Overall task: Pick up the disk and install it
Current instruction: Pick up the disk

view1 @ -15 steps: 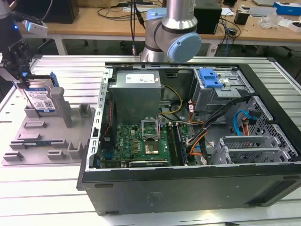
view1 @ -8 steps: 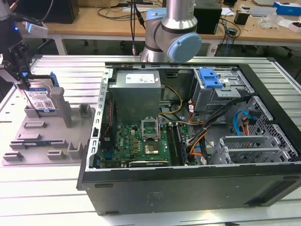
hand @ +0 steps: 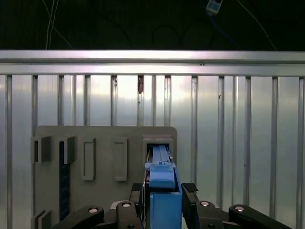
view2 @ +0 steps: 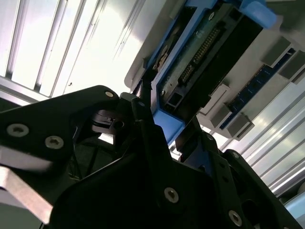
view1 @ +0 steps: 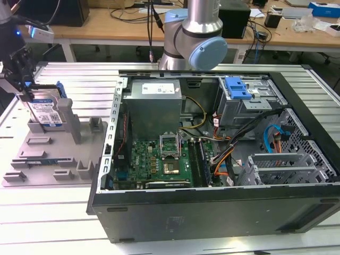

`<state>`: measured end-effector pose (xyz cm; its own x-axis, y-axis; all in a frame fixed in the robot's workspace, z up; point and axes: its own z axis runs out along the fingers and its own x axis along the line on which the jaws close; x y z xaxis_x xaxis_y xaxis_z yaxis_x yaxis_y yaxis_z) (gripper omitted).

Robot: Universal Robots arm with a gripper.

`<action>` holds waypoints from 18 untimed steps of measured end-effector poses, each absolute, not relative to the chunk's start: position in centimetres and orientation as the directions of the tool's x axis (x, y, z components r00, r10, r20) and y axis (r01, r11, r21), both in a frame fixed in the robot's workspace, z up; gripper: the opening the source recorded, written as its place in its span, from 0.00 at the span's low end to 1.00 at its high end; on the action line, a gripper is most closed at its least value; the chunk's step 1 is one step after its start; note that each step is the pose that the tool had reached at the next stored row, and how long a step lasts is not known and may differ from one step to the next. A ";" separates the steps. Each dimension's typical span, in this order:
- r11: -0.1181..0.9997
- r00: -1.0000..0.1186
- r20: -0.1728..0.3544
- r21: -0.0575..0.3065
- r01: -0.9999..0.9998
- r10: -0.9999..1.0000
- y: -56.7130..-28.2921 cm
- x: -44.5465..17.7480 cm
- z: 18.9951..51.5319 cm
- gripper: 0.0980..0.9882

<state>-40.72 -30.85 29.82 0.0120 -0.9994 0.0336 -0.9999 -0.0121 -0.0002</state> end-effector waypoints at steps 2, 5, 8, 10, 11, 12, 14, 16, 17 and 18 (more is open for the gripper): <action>-0.012 0.012 0.034 0.000 -1.000 -0.999 -30.9 -40.7 29.8 0.40; -0.012 0.012 0.034 0.000 -1.000 -0.999 -30.9 -40.7 29.8 0.31; -0.012 0.012 0.034 0.000 -1.000 -0.999 -30.9 -40.7 29.8 0.31; -0.012 0.012 0.034 0.000 -1.000 -0.999 -30.9 -40.7 29.7 0.31; -0.012 0.012 0.034 0.000 -1.000 -0.999 -30.9 -40.7 29.7 0.31; -0.012 0.012 0.034 0.000 -1.000 -0.999 -30.9 -40.7 29.7 0.31; -0.012 0.012 0.034 0.000 -1.000 -0.999 -30.9 -40.7 29.7 0.31; -0.012 0.012 0.034 0.000 -1.000 -0.999 -30.9 -40.7 29.7 0.31; -0.012 0.012 0.034 0.000 -1.000 -0.999 -30.9 -40.7 29.7 0.31; -0.012 0.012 0.034 0.000 -1.000 -0.999 -30.9 -40.7 29.7 0.30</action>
